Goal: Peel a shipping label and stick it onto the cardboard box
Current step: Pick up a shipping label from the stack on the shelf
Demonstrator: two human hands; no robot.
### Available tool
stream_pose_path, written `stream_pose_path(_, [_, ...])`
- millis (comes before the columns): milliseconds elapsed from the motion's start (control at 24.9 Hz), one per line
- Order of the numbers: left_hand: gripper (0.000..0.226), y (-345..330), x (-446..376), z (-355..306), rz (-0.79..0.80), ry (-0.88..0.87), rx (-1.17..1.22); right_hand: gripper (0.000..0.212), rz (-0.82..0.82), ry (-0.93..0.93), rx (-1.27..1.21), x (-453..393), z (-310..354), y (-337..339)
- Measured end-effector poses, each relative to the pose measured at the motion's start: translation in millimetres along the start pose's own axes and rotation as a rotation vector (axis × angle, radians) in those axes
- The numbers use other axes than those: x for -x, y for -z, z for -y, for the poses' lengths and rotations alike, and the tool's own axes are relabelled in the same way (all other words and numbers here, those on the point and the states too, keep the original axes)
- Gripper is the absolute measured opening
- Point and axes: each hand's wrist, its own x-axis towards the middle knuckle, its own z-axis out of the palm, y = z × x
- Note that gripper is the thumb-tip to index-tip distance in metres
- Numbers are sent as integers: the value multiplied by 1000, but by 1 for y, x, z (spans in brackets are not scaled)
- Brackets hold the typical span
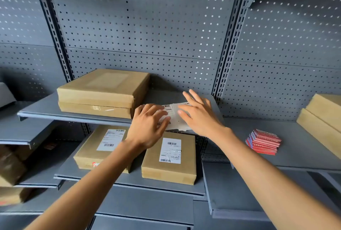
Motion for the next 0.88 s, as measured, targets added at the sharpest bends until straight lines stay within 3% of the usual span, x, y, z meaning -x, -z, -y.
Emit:
stream_pose_path(321, [53,-7,23,8,53,-49,-75,37,105,-6,-29,5,-4,-10])
stream_pose_path(683, [31,-8,25,9,10,-76,-40,31,87,-45,-114,10,-5,-7])
stream_pose_path(883, [35,-6,24,10,-38,-83,-23,32,88,-57,-135,11,-4,-4])
